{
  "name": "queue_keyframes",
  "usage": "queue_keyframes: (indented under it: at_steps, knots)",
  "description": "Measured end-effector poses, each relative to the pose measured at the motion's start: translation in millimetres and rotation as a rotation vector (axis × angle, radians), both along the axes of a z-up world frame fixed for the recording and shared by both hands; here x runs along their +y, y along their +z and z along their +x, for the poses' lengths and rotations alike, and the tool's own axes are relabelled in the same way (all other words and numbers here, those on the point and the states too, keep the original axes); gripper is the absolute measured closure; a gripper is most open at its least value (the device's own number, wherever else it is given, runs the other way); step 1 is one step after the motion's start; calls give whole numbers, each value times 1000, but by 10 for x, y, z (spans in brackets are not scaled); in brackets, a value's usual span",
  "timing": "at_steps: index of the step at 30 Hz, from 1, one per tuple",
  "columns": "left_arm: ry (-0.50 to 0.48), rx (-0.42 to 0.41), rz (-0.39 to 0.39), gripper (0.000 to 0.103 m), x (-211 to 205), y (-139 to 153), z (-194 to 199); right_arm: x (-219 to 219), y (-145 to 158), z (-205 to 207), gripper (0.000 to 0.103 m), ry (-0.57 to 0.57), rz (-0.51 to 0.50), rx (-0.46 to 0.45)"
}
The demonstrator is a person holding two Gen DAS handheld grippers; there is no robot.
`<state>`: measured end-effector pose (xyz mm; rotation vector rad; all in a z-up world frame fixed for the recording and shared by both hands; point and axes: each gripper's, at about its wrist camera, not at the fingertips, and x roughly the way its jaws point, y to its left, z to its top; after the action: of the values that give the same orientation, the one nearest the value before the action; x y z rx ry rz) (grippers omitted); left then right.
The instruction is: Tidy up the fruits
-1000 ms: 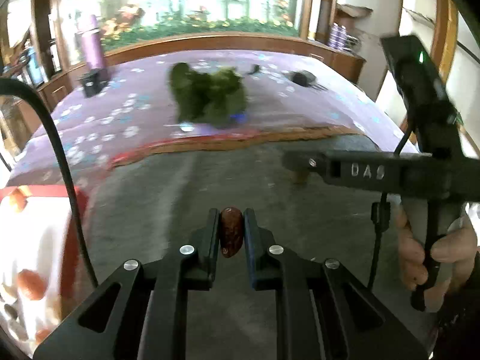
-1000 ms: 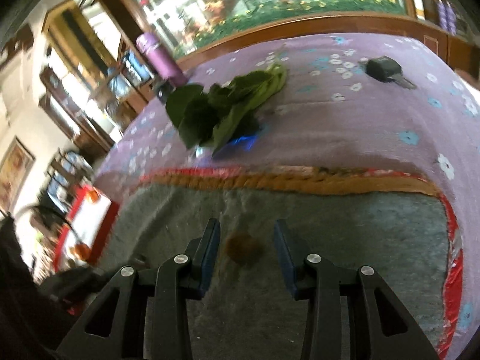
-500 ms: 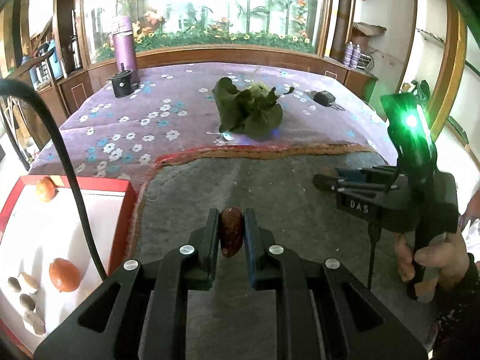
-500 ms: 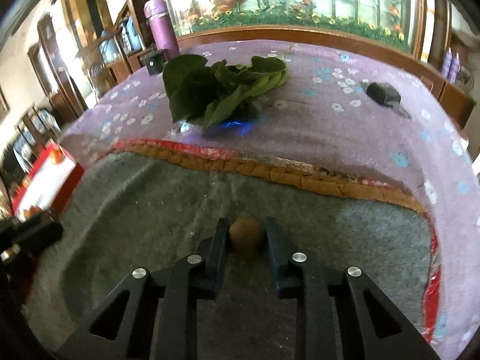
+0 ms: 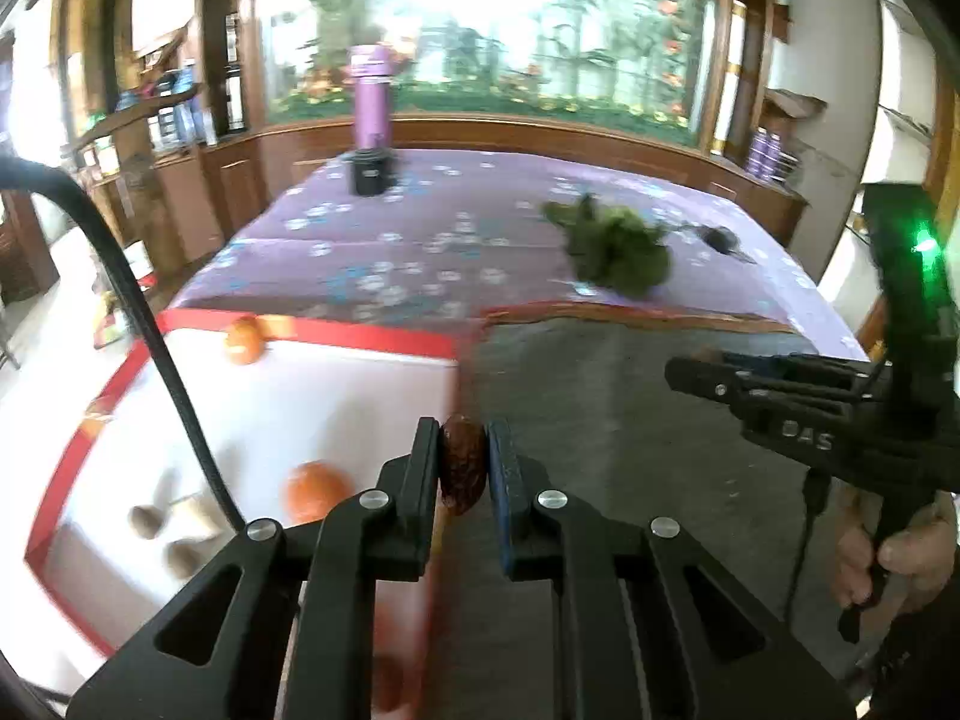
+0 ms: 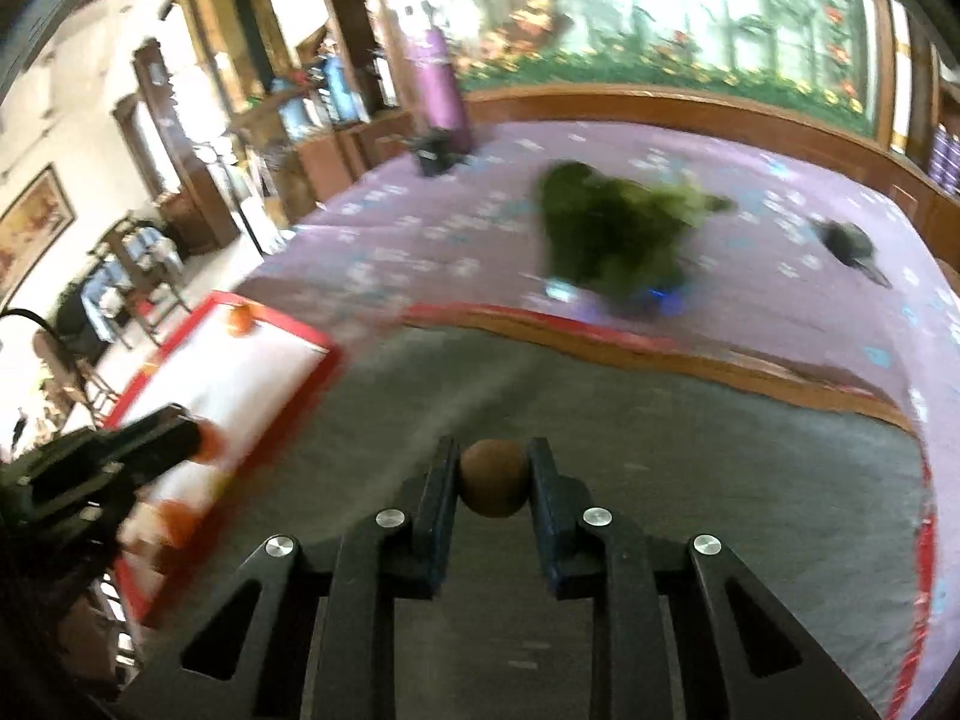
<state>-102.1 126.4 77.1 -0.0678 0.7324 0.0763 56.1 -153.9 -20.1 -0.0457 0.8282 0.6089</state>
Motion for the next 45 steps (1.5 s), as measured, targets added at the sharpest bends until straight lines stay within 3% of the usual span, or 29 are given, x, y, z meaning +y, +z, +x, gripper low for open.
queue_keyframes:
  at_steps: [6, 13, 24, 27, 29, 32, 38, 45]
  knots:
    - [119, 4, 20, 90, 506, -70, -198, 687, 72, -292, 80, 109, 52, 6]
    - [199, 24, 29, 90, 884, -223, -304, 1290, -103, -489, 80, 192, 66, 63]
    - [272, 66, 33, 89, 1074, -397, -311, 1688, -267, -650, 77, 207, 16, 87]
    - [288, 60, 67, 74, 1043, -373, -326, 1633, -221, -697, 67, 196, 20, 69]
    - [316, 48, 107, 49, 1000, -340, -356, 1596, -154, -747, 62, 187, 16, 36]
    - [349, -2, 152, 34, 955, -216, -455, 1489, -40, -841, 58, 175, 20, -15]
    - [386, -85, 163, 20, 893, 76, -674, 1235, 230, -1076, 50, 147, 39, -104]
    - [392, -157, 166, 20, 755, 389, -931, 1011, 545, -1376, 44, 139, 56, -200]
